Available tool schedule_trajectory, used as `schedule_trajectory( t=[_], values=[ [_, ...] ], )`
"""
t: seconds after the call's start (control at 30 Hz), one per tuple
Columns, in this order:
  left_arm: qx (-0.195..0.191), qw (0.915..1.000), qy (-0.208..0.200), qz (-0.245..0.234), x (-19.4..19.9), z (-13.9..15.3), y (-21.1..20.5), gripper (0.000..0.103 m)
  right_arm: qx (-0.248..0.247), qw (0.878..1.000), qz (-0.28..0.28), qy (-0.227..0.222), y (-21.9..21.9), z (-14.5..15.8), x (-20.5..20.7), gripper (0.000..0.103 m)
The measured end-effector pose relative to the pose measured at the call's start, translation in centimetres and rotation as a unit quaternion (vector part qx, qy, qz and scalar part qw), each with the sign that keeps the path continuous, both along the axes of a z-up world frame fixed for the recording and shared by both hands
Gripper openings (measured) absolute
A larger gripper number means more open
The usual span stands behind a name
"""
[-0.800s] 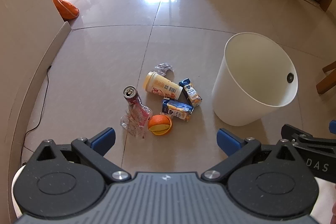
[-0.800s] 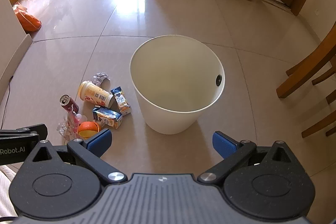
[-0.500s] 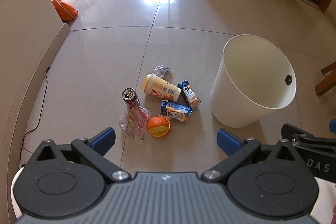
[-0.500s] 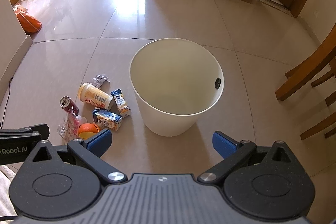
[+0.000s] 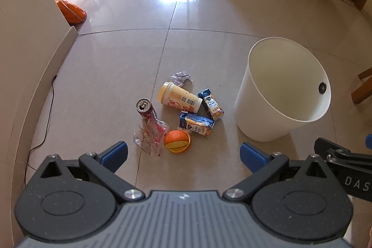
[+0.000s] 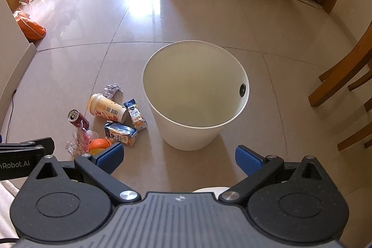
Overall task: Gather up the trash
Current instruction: 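Approach the trash pile and white bin with both tools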
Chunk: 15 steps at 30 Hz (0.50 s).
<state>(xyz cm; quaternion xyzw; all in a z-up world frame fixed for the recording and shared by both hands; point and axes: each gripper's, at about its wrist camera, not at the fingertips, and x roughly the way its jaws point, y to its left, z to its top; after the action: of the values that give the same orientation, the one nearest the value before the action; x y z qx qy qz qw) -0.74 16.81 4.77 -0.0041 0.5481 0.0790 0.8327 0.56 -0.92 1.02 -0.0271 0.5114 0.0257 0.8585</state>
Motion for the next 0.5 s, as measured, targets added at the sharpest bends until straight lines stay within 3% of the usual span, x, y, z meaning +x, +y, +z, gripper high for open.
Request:
schedule_trajectory(
  t=[0.3, 0.5],
  values=[
    [0.016, 0.9999, 0.000, 0.001, 0.4, 0.9, -0.8, 0.102, 0.017, 1.000, 0.009, -0.001, -0.7, 0.4, 0.5, 0.103],
    [0.014, 0.9997, 0.017, 0.005, 1.4, -0.4, -1.0, 0.102, 0.020, 1.000, 0.018, 0.011, -1.0, -0.6, 1.8, 0.103]
  ],
)
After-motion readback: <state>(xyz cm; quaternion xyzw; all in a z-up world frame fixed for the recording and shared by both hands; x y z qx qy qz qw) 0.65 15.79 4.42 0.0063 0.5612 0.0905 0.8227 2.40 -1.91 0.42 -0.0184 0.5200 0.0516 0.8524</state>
